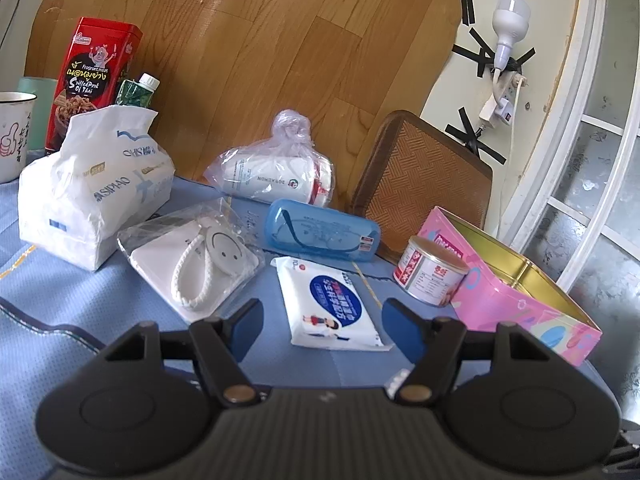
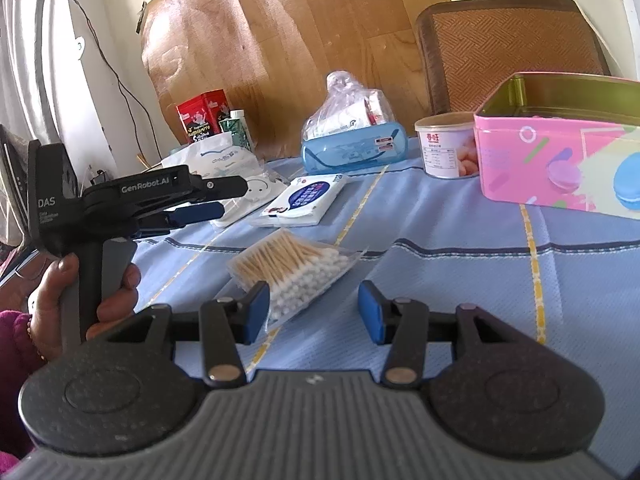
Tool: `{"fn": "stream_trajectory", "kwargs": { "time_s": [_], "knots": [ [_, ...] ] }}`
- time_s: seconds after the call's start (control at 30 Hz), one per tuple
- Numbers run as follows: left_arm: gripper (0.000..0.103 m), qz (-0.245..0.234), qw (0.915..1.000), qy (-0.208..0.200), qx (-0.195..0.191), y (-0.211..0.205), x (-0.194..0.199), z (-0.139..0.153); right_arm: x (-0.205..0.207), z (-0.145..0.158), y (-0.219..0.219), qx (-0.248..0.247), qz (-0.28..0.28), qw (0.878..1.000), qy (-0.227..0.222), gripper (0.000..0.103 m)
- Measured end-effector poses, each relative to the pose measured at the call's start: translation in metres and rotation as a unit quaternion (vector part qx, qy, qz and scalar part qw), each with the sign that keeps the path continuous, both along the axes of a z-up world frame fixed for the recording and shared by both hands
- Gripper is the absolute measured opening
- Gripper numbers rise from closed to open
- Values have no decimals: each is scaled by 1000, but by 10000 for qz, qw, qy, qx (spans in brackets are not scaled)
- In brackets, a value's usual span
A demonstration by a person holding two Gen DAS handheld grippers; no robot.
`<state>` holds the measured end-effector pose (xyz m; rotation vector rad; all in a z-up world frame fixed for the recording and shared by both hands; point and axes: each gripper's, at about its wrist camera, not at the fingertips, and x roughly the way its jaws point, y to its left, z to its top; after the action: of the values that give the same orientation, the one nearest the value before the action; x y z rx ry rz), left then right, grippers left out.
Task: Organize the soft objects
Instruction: 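Grasp the cotton-swab bag with the left gripper and lift it, then carry the cotton-swab bag into the pink tin and open the left gripper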
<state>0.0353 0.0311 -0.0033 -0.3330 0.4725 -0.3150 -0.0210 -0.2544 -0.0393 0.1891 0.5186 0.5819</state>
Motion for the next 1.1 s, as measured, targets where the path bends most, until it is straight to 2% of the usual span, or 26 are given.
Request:
{"fn": "stream_trajectory", "kwargs": {
  "time_s": [0.27,0.37,0.57,0.7,0.77,0.8,0.83,0.9,0.97,1.1],
  "knots": [
    [67,-203,9997,71,-135,4,-4,3,-1,1,3,-39,26,10000,-3,53],
    [67,-328,9990,149,-276,9,-10,4,-2,1,5,-59,66,10000,-7,65],
    [67,-743,9951,428,-495,2,-17,4,-1,-2,13,-279,185,9994,-90,67],
    [67,-1021,9913,702,-441,-18,-11,0,2,-1,20,-480,267,9984,-166,67],
    [63,-1112,9890,899,-388,-28,-7,-7,4,-1,24,-610,295,9975,-177,67],
    [53,-1228,9865,1006,-401,-34,-6,-11,6,-1,26,-675,313,9971,-170,67],
    [51,-1343,9847,1038,-400,-41,-7,-14,7,-2,29,-757,340,9964,-162,66],
    [50,-1452,9843,989,-169,-57,-9,-11,6,-3,33,-908,289,9950,-282,51],
    [50,-1483,9850,883,66,-70,-7,-3,6,-3,31,-1051,87,9936,-401,48],
    [50,-1700,9828,718,56,-93,4,15,11,3,6,-692,-272,9963,-441,47]
  ]
}}
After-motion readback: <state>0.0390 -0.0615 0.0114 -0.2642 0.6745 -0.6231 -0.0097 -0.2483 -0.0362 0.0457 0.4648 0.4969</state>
